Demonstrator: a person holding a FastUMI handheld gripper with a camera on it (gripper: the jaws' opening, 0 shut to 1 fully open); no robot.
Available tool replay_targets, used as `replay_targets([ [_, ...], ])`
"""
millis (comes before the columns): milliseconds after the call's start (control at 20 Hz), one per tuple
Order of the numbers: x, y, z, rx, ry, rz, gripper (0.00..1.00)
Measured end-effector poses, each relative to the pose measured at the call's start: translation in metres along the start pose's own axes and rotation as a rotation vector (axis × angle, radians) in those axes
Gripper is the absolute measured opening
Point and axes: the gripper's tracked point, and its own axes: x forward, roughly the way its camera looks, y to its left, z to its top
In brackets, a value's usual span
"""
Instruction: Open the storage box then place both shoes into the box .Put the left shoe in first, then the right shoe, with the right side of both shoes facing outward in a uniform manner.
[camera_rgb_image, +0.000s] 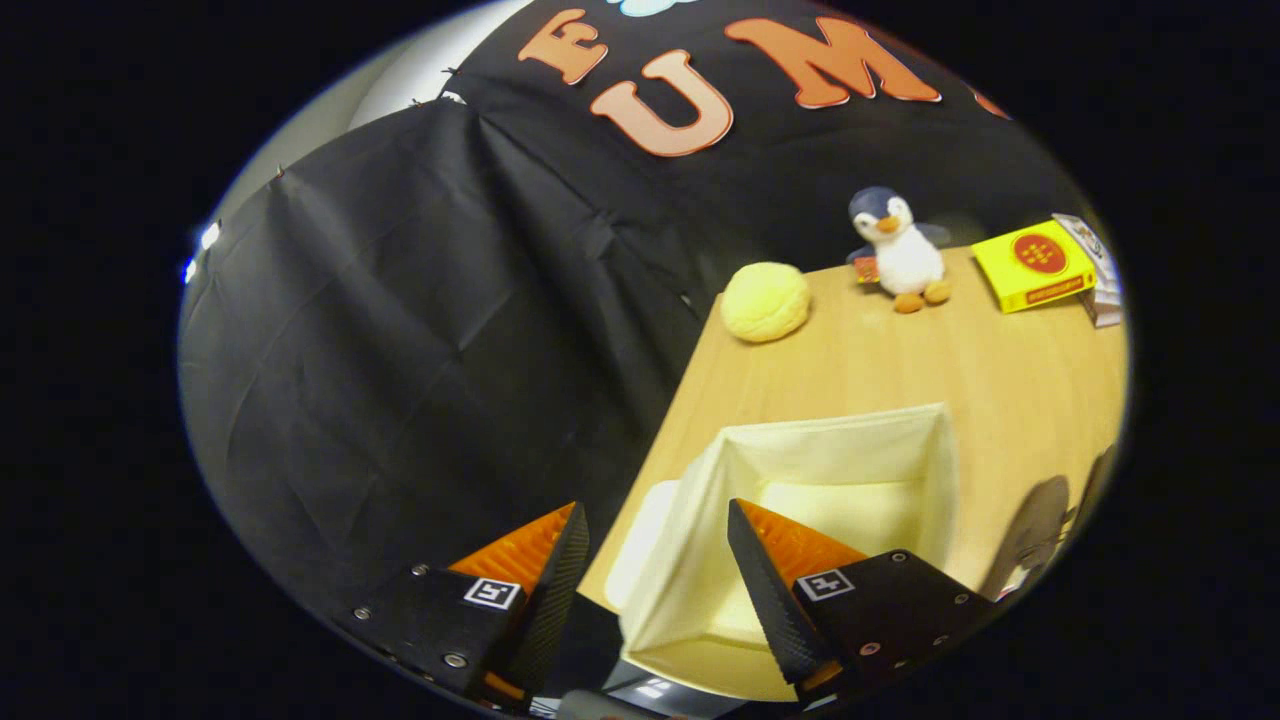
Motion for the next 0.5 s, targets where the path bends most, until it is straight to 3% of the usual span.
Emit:
replay_targets([
  [500, -0.097, -0.201, -0.037, -0.079, -0.004, -0.369, 0.89],
])
